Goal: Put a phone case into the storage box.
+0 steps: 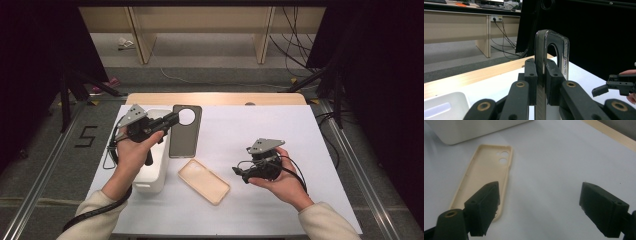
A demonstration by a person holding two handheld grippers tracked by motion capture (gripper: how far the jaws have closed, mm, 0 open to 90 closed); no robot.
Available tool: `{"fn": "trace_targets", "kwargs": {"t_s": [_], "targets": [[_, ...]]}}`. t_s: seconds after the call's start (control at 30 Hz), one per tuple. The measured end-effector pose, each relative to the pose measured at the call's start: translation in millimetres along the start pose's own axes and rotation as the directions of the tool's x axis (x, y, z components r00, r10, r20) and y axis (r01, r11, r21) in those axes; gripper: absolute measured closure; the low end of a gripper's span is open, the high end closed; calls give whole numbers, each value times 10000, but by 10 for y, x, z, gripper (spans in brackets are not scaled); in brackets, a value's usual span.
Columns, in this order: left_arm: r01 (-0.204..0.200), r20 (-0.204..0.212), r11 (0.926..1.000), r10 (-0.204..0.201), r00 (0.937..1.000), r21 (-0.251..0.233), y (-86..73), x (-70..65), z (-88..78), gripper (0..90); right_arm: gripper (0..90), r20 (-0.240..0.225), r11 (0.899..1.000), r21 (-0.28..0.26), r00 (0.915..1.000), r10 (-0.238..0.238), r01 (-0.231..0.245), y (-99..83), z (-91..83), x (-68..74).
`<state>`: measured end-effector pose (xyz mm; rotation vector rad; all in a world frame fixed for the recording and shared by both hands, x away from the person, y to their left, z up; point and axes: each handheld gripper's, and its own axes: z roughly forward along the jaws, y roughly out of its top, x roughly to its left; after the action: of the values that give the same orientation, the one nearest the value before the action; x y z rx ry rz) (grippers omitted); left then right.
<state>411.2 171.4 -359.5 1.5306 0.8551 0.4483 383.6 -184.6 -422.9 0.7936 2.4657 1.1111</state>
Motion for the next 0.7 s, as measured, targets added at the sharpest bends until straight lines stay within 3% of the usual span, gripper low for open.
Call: {"fn": "trace_targets", "kwargs": {"t_s": [0.7], "targets": [[33, -229, 10000, -35, 9997, -85, 94, 173, -118, 813, 175, -62, 10000, -12, 9999, 93, -93, 0, 3, 4]]}}
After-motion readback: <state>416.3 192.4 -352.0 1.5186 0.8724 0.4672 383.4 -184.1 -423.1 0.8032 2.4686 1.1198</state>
